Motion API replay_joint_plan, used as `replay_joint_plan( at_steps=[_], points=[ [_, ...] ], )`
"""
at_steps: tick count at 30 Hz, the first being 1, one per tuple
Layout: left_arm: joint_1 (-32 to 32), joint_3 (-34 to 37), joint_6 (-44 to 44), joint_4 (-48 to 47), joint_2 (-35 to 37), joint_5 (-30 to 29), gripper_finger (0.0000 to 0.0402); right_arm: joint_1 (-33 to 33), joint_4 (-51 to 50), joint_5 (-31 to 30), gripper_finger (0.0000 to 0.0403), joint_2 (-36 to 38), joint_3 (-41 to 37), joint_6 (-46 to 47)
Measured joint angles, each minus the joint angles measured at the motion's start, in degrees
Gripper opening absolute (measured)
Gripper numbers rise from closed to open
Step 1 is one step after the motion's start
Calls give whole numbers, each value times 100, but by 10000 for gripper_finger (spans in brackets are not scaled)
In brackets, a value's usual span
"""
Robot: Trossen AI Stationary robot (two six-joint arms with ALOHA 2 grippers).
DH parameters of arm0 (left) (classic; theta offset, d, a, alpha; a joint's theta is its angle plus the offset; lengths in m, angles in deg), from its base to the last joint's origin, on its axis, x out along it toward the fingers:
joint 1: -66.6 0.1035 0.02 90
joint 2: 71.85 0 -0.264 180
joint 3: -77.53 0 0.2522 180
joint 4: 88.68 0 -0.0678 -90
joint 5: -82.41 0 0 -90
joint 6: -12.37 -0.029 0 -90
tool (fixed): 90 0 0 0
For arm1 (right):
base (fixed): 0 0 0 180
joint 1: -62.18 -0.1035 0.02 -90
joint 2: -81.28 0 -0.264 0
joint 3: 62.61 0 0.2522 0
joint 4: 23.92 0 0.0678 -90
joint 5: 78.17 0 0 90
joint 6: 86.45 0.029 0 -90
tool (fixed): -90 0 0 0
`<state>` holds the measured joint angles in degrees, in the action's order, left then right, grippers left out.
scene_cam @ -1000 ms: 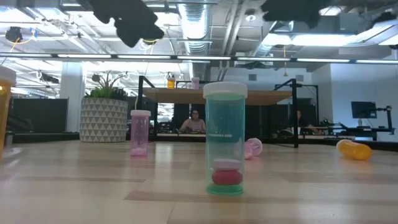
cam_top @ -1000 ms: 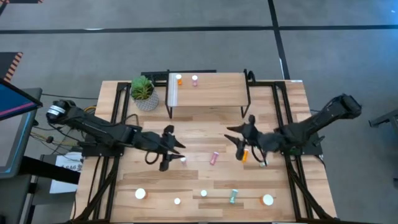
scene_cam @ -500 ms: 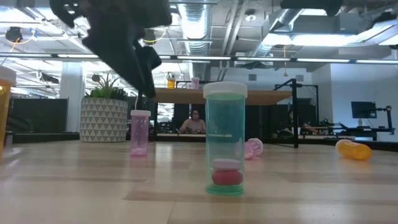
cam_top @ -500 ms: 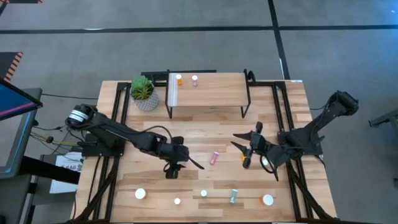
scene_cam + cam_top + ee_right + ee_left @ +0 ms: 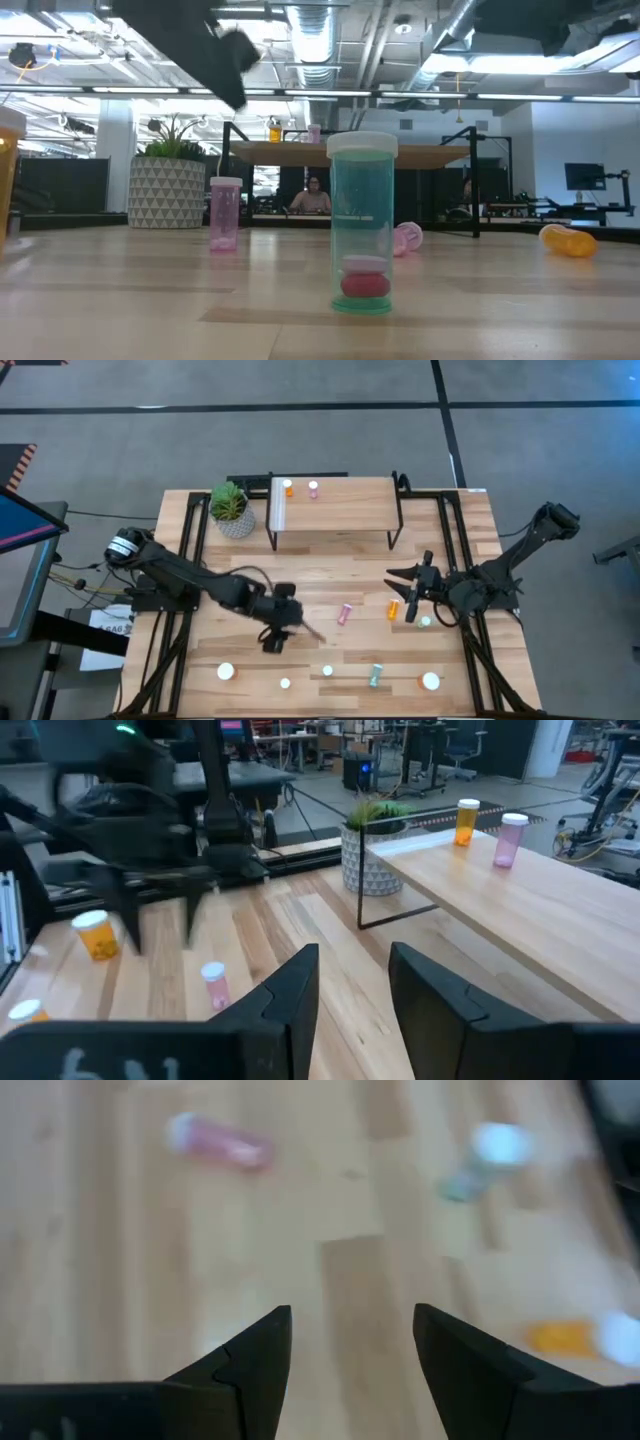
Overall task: Pick and place medicine bottles onto shelf by color
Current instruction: Put the bottom small orange pill bottle on the shelf aligned with the other small orange pill bottle
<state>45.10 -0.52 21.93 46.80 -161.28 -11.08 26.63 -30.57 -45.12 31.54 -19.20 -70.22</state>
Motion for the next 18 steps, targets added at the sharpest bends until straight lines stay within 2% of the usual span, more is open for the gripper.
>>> replay_joint_plan(
  at_steps=[4, 9, 18],
  points=[
    [-523, -96, -178, -193, -28, 8, 197, 0, -6, -2, 141, 105, -49, -3],
    [-974, -96, 136, -146, -28, 72, 197, 0, 47, 0, 141, 101, -55, -18],
    [-1422, -98, 216, 394, -378, 50, 197, 0, 280, 3, 137, 57, -55, -22]
  ],
)
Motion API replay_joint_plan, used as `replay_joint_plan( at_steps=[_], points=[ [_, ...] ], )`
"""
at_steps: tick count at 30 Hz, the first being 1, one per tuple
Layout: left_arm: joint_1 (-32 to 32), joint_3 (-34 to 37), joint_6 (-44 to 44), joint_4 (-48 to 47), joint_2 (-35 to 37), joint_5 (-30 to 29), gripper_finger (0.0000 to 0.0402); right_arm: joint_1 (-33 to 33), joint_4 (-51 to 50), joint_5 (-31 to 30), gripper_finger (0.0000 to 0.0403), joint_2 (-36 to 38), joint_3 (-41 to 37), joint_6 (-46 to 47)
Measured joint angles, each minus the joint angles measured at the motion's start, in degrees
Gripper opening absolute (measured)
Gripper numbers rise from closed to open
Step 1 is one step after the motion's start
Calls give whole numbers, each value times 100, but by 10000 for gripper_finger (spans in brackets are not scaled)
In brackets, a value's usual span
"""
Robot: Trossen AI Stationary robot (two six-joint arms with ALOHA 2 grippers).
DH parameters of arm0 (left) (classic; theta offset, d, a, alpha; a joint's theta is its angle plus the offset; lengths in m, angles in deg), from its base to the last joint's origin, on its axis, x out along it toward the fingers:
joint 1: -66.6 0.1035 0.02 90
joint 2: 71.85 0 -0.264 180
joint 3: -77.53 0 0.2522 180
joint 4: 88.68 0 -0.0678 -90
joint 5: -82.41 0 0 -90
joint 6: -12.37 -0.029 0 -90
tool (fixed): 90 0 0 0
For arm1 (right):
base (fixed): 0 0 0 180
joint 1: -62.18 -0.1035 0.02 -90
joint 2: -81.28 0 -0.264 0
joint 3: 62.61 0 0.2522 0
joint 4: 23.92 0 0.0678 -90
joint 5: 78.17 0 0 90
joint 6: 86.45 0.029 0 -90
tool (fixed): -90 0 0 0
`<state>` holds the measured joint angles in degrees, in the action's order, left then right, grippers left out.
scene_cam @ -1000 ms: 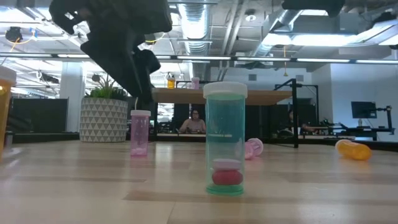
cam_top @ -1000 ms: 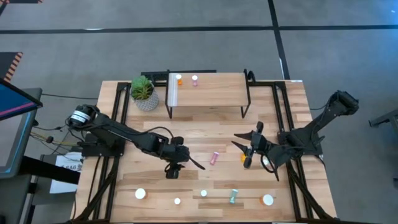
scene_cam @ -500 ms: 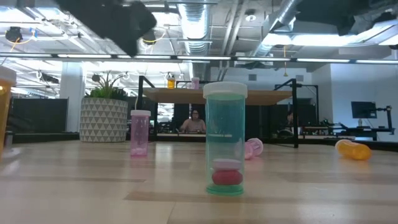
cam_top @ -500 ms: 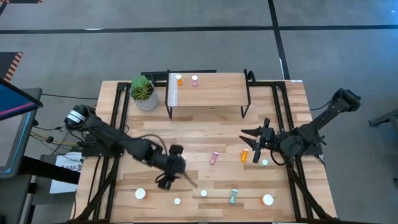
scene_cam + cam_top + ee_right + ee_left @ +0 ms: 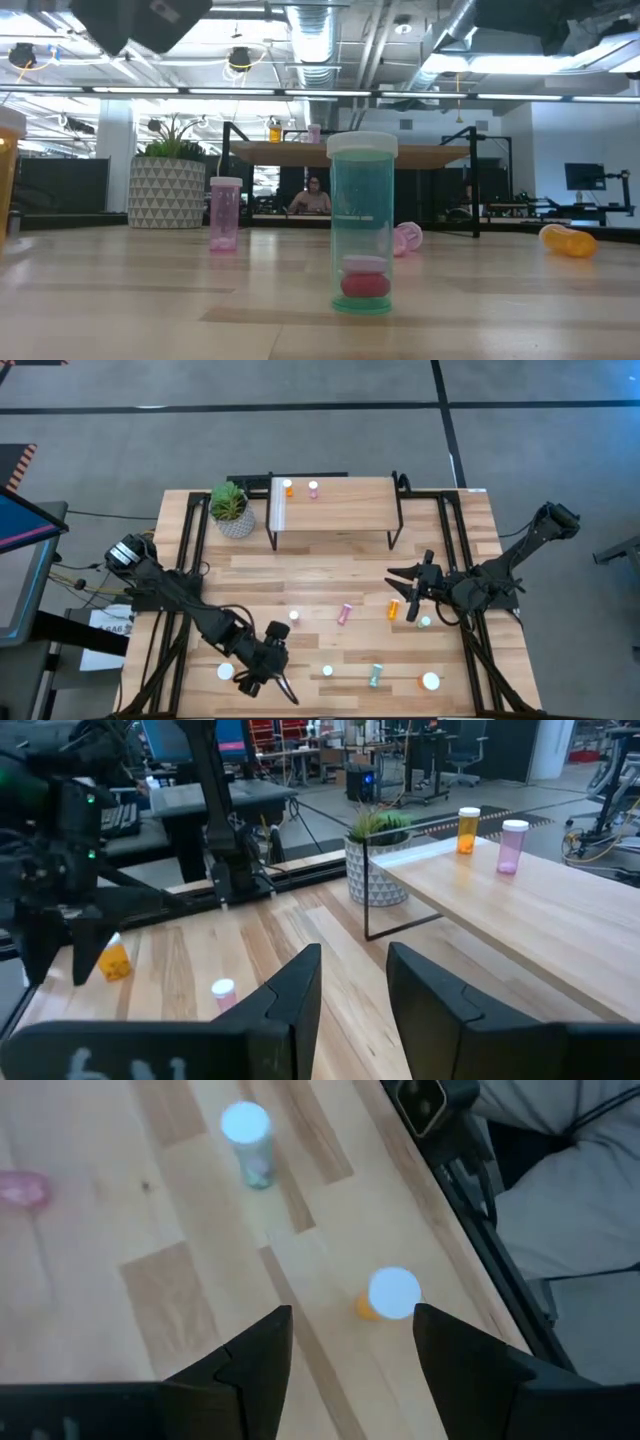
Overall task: Pick and place medicine bottles onto shelf by color
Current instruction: Put the bottom small orange pill bottle on the shelf aligned with the other small orange pill bottle
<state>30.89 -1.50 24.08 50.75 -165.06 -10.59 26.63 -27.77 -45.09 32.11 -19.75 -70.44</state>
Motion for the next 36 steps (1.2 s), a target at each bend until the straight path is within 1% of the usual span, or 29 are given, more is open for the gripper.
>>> replay_joint_plan(
  at_steps=[4, 7, 12, 16, 22, 27, 31, 36],
  points=[
    [-5, -37, -104, 111, -227, 137, 197, -2, 23, 2, 136, 0, 0, -2],
    [-3, -268, -290, 48, -483, 209, 197, -1, 52, 0, 135, 1, 0, -2],
    [-3, -869, -577, -421, -994, 422, 197, -3, 90, 2, 135, 2, 0, -51],
    [-3, -1201, -641, -906, -1217, 429, 197, -15, 92, 4, 134, 2, 0, -63],
    [-34, -1239, -608, -799, -1294, 518, 197, -13, 90, 11, 134, 2, 0, -88],
    [-76, -1226, -606, -772, -1294, 417, 197, -13, 107, 11, 133, 2, 0, -90],
    [-230, -1233, -710, -645, -1366, 266, 197, -13, 133, 11, 134, 2, 0, -92],
    [-386, -1293, -821, -707, -1476, 139, 197, -13, 153, 11, 133, -1, 0, -96]
  ],
)
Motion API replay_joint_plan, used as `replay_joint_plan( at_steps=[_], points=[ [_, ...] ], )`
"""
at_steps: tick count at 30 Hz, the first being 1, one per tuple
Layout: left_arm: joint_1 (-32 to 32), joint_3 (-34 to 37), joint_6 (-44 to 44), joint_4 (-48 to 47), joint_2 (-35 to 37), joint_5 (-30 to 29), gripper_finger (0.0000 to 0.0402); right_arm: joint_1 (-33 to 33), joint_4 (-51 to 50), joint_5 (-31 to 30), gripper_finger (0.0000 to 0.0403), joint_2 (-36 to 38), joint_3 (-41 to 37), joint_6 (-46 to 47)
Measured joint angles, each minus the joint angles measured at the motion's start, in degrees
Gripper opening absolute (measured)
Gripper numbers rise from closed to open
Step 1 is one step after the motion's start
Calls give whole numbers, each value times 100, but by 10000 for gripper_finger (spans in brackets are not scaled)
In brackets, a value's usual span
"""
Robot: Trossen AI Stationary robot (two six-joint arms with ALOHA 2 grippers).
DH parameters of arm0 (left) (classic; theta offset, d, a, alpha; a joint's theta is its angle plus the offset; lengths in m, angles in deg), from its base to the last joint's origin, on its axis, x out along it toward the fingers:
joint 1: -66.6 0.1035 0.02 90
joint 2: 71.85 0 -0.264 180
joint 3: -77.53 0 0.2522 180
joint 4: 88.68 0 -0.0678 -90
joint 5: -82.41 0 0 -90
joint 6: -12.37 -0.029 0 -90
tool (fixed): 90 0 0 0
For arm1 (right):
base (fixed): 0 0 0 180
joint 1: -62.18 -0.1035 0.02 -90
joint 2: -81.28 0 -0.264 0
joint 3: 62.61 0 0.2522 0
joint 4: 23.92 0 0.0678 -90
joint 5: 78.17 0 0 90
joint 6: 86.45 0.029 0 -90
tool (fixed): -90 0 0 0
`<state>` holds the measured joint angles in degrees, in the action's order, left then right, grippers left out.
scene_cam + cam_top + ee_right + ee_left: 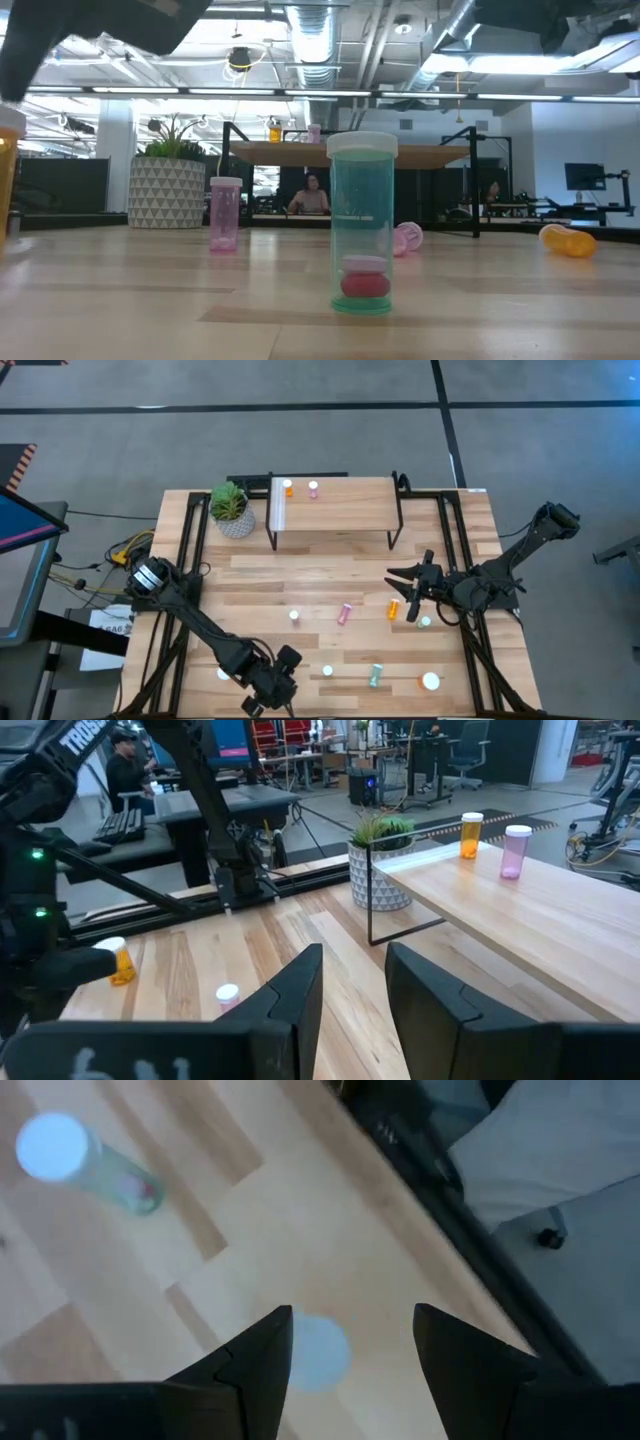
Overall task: Pick and place medicine bottles onto shelf by color
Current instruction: Put the bottom small orange pill bottle on the shelf aligned with the other small orange pill bottle
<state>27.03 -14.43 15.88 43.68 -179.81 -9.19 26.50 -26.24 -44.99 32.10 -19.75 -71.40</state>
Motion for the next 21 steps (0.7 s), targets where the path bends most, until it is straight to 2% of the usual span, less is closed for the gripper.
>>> replay_joint_plan(
  at_steps=[13, 21],
  points=[
    [39, 5, 162, -66, 0, -322, 197, 9, 201, -2, 134, -187, 2, -6],
    [42, 47, 343, -87, -163, -266, 196, 2, 243, -1, 134, -187, 2, -11]
  ],
)
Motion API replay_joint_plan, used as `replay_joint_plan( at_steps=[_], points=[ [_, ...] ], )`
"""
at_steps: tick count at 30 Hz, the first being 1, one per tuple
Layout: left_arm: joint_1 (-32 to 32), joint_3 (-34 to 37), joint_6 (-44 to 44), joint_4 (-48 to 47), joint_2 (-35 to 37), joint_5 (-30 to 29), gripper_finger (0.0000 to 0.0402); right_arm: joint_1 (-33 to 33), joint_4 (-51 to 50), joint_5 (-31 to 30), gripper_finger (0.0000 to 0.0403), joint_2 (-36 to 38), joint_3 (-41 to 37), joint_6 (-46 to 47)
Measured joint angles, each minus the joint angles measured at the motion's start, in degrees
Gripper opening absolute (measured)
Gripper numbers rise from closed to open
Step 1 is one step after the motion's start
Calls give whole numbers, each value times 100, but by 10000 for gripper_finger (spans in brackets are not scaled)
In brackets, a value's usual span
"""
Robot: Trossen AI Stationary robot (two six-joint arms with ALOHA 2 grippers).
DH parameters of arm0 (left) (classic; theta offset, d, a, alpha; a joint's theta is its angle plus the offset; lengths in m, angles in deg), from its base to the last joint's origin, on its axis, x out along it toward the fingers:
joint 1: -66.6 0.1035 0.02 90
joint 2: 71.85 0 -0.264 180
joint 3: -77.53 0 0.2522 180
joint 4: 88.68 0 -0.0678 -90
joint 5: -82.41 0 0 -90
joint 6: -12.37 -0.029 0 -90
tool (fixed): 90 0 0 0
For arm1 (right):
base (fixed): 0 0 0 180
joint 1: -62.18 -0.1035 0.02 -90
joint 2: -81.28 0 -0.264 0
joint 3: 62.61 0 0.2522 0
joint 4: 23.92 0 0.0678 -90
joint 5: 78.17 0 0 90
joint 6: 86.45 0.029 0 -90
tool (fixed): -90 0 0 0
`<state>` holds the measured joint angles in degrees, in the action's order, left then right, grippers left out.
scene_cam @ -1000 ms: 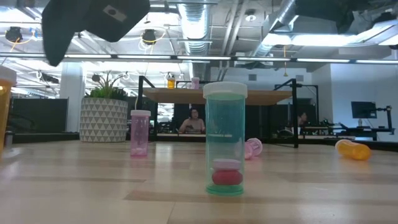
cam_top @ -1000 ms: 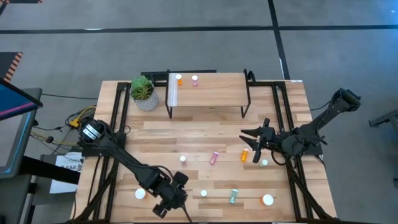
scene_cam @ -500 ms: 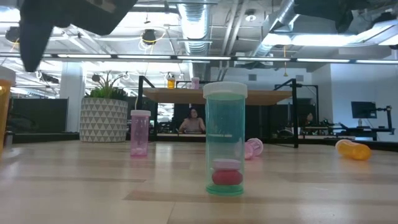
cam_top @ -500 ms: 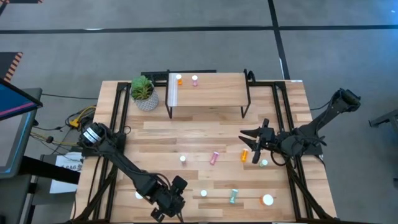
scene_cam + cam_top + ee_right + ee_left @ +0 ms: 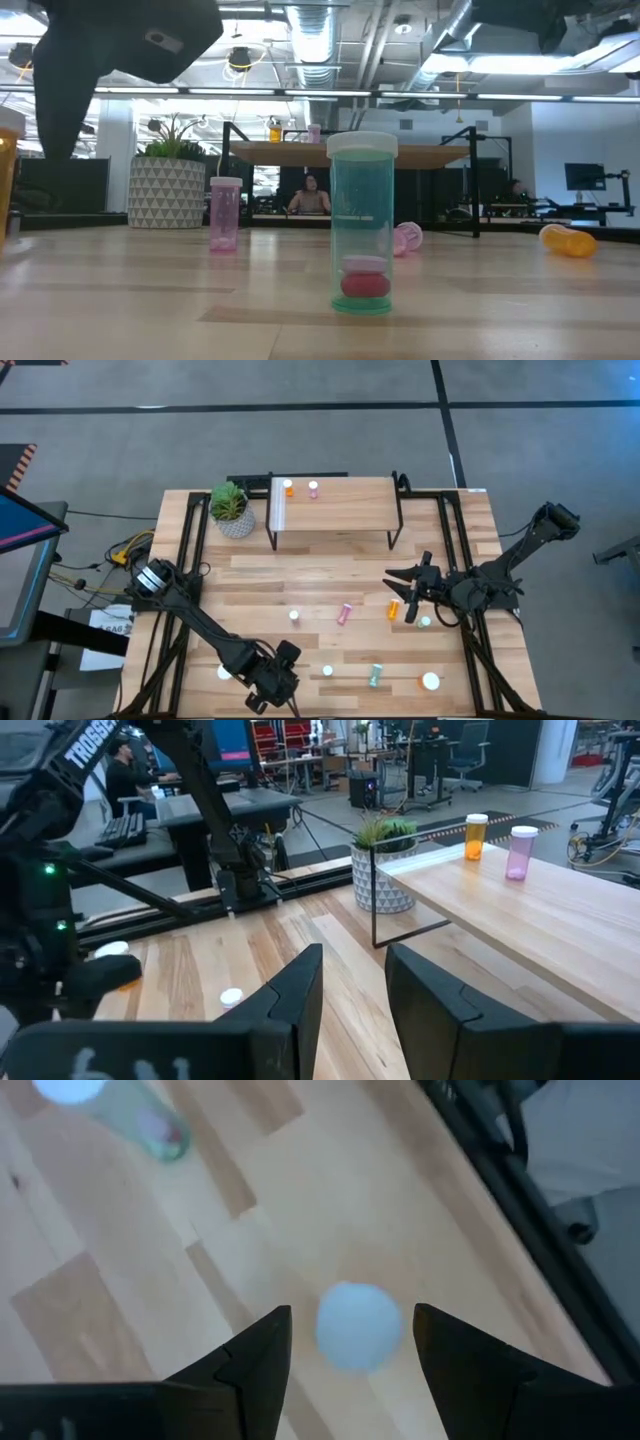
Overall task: Pick and place medicine bottles onto shelf by color
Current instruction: Put the bottom small orange pill bottle on the shelf aligned with the other small orange pill bottle
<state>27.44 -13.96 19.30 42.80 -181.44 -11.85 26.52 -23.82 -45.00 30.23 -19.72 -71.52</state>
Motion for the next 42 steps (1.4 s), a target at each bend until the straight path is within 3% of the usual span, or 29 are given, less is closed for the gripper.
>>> replay_joint_plan(
  at_steps=[8, 20, 27, 36, 42],
  points=[
    [0, -2, 40, -22, -3, -60, 190, 2, -8, -1, 134, 0, 0, -4],
    [55, -4, 120, -32, -5, 84, 94, 2, -1, -1, 134, 0, 0, 0],
    [319, -430, 125, -787, -2, 78, 103, 2, -5, -1, 134, 0, 0, -25],
    [1116, -1784, -499, -2952, 86, -248, 100, 2, -9, -1, 134, 0, 0, -60],
    [2221, -1943, -1210, -3154, 988, -220, 102, -44, -10, 74, 134, 0, 0, -59]
  ],
)
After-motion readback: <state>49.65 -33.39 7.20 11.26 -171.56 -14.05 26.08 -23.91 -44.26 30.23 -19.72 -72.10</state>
